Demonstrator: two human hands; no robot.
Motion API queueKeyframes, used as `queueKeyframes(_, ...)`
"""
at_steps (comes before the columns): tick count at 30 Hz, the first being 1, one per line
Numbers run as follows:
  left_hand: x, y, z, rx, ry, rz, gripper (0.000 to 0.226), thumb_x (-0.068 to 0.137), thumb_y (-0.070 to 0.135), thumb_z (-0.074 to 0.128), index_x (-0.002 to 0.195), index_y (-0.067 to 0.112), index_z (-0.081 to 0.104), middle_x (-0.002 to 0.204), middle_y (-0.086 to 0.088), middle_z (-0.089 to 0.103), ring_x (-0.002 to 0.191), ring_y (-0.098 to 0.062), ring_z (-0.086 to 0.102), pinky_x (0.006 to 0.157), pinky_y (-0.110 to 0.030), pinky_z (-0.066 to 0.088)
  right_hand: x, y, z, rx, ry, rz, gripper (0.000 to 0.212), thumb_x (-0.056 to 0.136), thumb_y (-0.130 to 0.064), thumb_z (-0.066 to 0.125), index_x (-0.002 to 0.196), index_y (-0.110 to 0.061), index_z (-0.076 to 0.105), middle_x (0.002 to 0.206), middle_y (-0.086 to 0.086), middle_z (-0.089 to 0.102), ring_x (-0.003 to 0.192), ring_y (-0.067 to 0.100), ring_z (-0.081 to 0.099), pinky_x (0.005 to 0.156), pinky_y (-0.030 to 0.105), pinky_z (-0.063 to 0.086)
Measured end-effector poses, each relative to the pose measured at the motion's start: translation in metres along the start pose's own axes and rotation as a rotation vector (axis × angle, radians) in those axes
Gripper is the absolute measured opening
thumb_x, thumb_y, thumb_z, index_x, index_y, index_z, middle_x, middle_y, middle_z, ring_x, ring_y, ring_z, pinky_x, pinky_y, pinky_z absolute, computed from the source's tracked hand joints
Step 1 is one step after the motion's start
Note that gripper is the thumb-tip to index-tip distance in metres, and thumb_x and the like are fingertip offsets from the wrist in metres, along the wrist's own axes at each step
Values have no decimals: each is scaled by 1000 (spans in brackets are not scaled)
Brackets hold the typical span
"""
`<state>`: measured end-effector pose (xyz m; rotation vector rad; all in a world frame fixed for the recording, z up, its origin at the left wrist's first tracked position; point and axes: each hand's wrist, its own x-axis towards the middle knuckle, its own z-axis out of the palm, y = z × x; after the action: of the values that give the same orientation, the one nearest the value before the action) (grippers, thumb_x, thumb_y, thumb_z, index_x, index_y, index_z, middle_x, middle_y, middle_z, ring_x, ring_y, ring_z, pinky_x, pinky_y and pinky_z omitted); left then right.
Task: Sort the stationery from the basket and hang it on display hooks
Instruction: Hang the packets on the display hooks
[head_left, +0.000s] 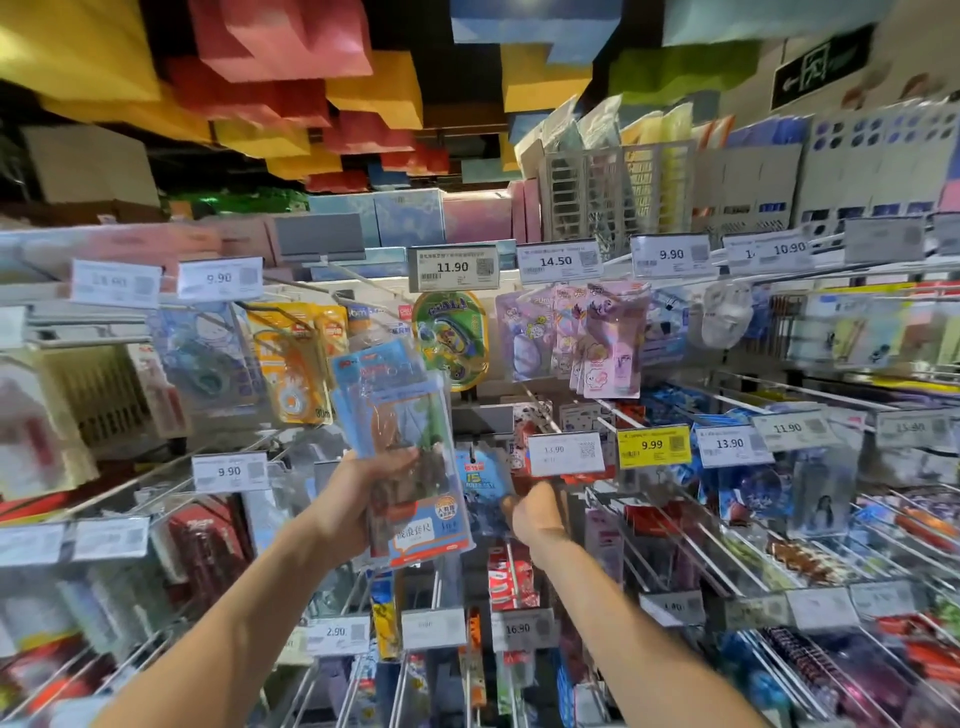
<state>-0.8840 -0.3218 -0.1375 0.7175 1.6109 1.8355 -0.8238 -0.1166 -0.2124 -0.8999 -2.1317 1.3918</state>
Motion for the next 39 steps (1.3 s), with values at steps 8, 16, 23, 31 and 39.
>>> queueKeyframes(8, 5, -6, -3, -40, 23, 93, 52, 79, 21, 73, 123, -5, 63, 118, -31, 69, 94, -41, 72, 76, -47, 63, -81, -34, -31, 25, -132, -662, 13, 80, -18, 71, 69, -17, 64, 63, -7, 62, 57, 3, 54, 55, 24, 45)
queueKeyframes(16, 4, -8, 0, -81, -31, 183, 51, 85, 18, 75, 128, -6, 61, 120, -34, 68, 97, -42, 73, 78, -49, 62, -84, -54, -6, 26, 64, -623, 44, 72, -37, 88, 105, -25, 62, 88, -12, 67, 79, -2, 61, 62, 11, 41)
queueKeyframes(23, -2, -1, 0, 4, -10, 143, 65, 66, 75, 79, 96, 17, 81, 94, -17, 75, 75, -27, 70, 65, -35, 52, -76, -49, -1, 161, -65, -561, 24, 87, -20, 77, 90, -20, 53, 85, -3, 70, 73, 6, 61, 68, 28, 51)
queueKeyframes(31, 1, 0, 2, -20, 46, 107, 68, 91, 60, 52, 130, 6, 62, 110, -19, 76, 93, -38, 75, 81, -49, 61, -71, -44, -14, 528, -285, -325, 36, 93, -14, 67, 124, -7, 52, 124, 25, 66, 112, 37, 67, 100, 60, 52)
queueKeyframes(39, 0, 5, 0, -77, 90, 64, 71, 82, 68, 69, 123, 9, 67, 88, -11, 68, 69, -22, 61, 68, -37, 46, -82, -11, -38, 684, -347, -150, 25, 95, 7, 54, 105, -13, 65, 95, 3, 72, 95, 14, 65, 102, 32, 43)
